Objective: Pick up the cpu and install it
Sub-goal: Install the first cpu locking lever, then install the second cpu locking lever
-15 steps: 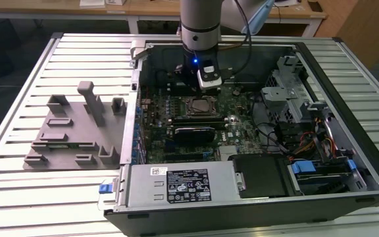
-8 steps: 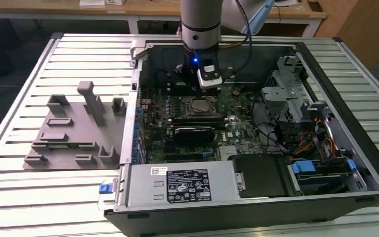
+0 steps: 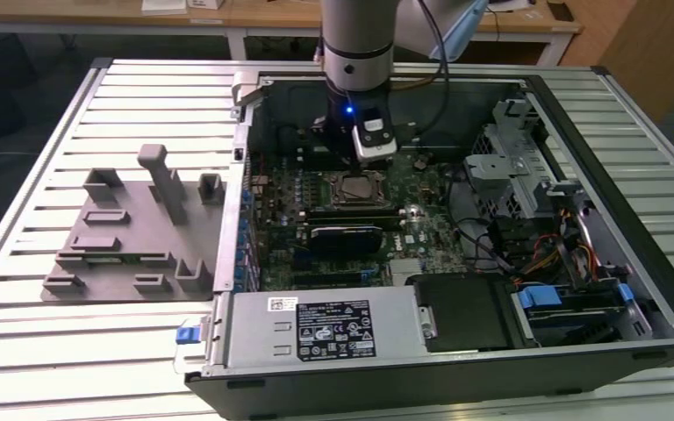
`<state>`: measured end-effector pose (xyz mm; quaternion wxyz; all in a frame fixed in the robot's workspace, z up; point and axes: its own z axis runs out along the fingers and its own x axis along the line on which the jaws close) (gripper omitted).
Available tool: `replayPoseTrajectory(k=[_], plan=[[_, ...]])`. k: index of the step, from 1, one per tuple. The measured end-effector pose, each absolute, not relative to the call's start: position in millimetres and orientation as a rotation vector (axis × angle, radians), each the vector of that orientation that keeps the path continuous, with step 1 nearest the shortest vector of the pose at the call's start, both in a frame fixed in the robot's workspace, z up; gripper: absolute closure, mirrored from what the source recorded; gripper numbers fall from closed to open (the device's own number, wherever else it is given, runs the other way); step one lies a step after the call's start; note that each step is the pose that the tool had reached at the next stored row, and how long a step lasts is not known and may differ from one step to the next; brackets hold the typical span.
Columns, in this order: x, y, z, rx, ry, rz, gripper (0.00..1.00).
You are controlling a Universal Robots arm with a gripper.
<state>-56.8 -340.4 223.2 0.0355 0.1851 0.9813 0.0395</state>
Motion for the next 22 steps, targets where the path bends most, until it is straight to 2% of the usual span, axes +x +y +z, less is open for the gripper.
replayPoseTrajectory(k=[3, 9, 22], plan=[[-56.0, -343.5, 223.1, 0.569, 3.015, 0.119, 0.89], [-55.0, -344.0, 223.0, 0.566, 3.012, 0.067, 0.89], [-50.6, -344.0, 221.6, 0.566, 3.013, 0.065, 0.89]])
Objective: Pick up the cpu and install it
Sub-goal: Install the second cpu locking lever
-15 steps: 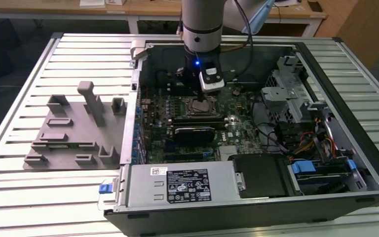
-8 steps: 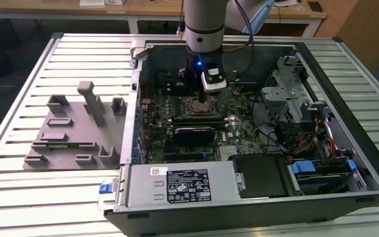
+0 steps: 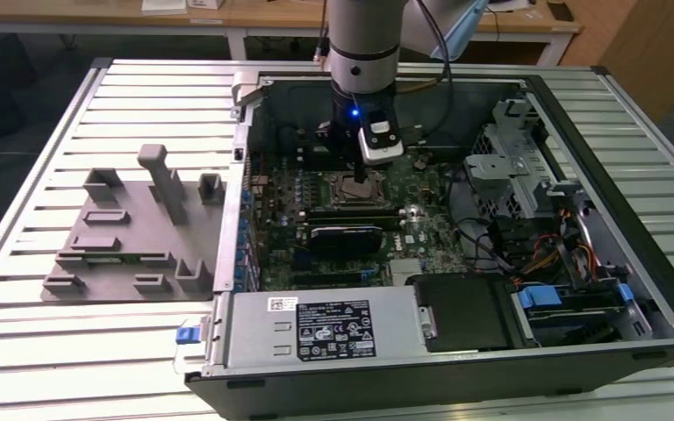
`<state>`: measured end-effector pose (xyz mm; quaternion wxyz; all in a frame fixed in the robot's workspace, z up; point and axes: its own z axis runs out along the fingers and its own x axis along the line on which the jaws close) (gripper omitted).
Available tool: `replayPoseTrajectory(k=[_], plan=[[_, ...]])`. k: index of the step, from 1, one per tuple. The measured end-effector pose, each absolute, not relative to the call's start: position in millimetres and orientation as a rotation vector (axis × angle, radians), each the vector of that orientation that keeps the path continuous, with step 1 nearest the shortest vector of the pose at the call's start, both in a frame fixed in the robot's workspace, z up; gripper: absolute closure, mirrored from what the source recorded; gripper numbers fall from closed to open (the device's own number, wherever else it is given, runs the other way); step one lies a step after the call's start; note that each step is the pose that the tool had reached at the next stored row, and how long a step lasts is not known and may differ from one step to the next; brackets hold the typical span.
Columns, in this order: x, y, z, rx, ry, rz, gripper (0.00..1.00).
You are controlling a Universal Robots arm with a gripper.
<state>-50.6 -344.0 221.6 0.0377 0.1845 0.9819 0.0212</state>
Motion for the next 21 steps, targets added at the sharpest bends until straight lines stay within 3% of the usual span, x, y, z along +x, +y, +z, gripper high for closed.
replayPoseTrajectory(k=[21], plan=[[-50.4, -359.9, 227.4, 0.566, 3.013, 0.067, 0.89]])
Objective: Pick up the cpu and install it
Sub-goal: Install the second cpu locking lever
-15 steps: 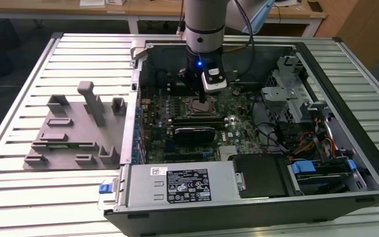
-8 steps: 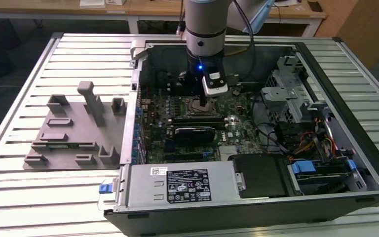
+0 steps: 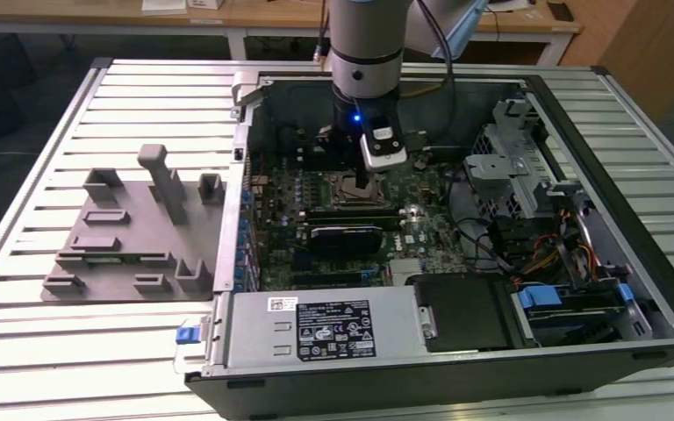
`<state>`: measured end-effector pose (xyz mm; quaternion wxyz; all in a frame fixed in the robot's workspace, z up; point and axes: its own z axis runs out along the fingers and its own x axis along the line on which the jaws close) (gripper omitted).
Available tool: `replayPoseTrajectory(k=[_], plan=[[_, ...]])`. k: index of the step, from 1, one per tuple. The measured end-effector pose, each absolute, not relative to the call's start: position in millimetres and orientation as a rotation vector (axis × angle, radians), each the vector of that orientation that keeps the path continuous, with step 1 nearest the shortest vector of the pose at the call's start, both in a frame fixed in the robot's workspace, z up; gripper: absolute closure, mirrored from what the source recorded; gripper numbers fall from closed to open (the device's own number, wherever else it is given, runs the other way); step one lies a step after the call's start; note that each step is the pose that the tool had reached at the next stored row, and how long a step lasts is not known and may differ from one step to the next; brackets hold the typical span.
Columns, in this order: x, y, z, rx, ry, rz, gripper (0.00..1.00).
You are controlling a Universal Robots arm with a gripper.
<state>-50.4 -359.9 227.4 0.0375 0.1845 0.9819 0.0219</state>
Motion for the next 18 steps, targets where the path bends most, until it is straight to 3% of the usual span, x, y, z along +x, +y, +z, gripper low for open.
replayPoseTrajectory(k=[18], plan=[[-50.1, -385.2, 227.5, 0.542, 3.018, 0.068, 0.89]])
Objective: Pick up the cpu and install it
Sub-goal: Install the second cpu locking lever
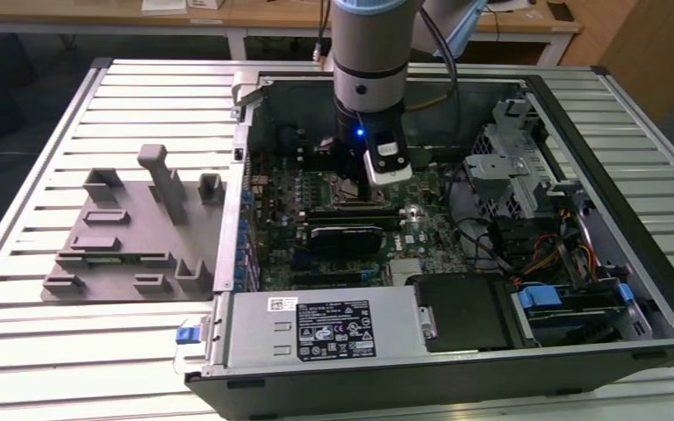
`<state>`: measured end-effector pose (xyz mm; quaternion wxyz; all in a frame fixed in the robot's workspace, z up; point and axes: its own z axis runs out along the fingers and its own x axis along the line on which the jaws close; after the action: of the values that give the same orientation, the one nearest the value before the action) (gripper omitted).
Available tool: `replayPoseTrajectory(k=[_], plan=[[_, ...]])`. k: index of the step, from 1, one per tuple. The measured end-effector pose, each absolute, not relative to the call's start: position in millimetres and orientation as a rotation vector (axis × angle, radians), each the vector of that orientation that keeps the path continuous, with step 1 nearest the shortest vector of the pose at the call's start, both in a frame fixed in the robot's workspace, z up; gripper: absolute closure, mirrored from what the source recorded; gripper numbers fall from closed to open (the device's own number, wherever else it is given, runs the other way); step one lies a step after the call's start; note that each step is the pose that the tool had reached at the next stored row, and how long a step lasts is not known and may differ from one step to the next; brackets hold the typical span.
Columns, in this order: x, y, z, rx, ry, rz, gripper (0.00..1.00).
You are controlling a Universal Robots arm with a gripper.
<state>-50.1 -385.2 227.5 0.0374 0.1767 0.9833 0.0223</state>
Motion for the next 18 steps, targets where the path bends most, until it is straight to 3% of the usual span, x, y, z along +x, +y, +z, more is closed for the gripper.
replayPoseTrajectory(k=[18], plan=[[-70.9, -388.7, 217.9, 0.318, 3.053, 0.077, 0.89]])
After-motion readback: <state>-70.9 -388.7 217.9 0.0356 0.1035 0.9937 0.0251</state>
